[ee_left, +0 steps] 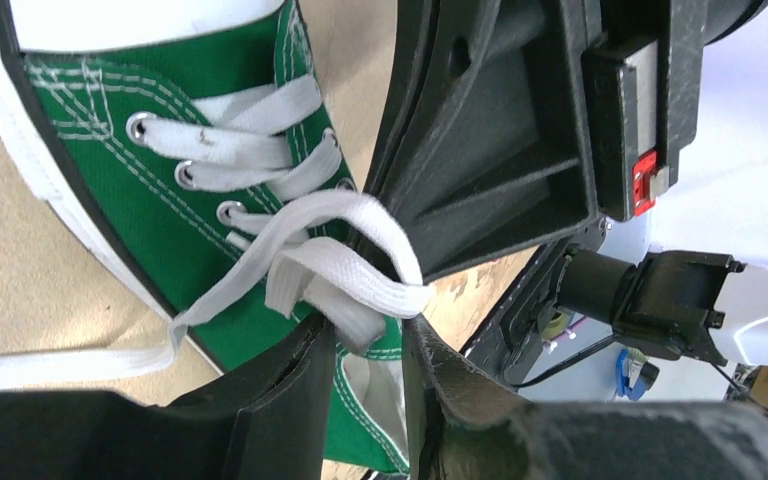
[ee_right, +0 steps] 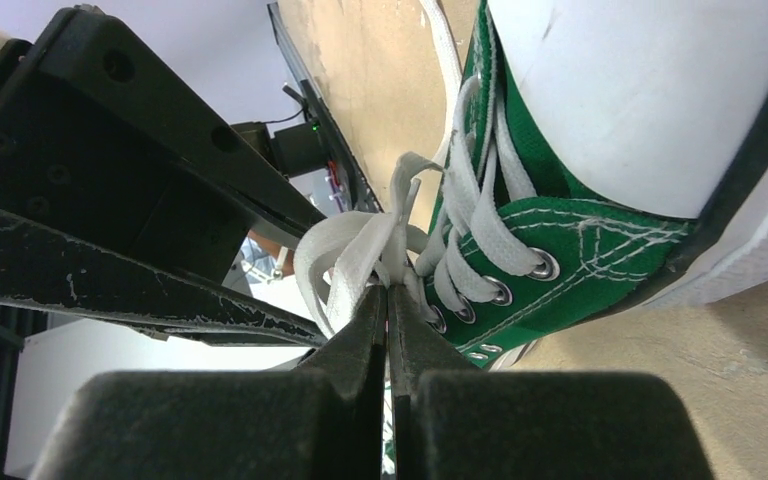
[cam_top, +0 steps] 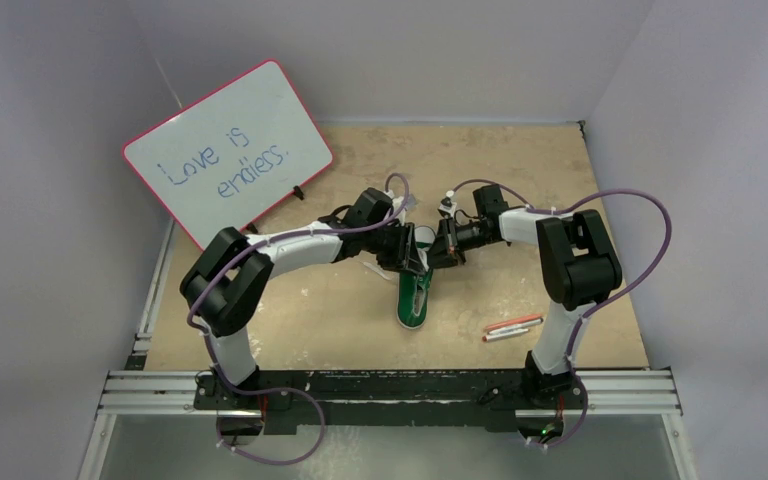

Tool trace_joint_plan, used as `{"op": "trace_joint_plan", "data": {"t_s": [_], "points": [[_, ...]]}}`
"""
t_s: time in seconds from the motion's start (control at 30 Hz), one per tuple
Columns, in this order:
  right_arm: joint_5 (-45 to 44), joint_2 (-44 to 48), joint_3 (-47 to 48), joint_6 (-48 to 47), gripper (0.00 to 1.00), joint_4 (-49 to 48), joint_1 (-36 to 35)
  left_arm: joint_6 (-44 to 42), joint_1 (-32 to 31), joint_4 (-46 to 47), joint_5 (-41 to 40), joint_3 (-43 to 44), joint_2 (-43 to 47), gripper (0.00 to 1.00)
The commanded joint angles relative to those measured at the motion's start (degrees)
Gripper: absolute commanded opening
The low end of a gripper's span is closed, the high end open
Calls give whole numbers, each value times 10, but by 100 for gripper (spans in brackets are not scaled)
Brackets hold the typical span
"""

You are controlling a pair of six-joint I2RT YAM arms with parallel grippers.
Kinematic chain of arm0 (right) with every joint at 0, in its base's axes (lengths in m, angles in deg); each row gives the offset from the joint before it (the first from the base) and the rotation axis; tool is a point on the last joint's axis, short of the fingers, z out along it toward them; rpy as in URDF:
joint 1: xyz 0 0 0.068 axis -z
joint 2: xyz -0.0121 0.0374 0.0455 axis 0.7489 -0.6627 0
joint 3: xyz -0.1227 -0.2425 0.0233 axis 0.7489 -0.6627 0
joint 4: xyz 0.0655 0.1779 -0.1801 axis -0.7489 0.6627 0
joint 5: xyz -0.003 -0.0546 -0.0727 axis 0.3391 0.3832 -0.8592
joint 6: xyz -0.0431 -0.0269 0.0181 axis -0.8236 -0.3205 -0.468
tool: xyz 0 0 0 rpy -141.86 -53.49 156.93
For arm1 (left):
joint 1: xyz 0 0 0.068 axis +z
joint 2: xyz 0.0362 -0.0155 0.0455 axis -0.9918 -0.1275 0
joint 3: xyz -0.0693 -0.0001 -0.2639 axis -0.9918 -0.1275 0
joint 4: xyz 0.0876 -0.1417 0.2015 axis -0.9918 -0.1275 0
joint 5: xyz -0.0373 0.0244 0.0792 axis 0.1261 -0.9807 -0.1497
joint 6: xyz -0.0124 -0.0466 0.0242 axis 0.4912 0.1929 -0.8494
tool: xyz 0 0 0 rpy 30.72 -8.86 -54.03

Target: Tie the shoes

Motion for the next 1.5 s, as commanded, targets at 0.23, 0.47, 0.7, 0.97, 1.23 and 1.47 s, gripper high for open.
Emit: {"op": "trace_joint_plan", "data": {"t_s": [0.23,0.47,0.7,0.97,1.23,1.47], "points": [[19,-1,30,-36,0,37,1,-41,1,-30,-6,71,-20,19],[-14,9,38,-45,0,64,2,-65,1,-81,15,59,0,0],[-329,70,149,-134,30,288,4,-57,4,-121,107,30,37,0],[-421,197,111,-231,46,330,0,104,18,117,188,-75,66,0],[-250,306,-22,-145,51,125,-76,60,32,68,227,-52,68,0],[-225,260,-67,-2,47,67,-68,8,36,1,247,-41,73,0]]}}
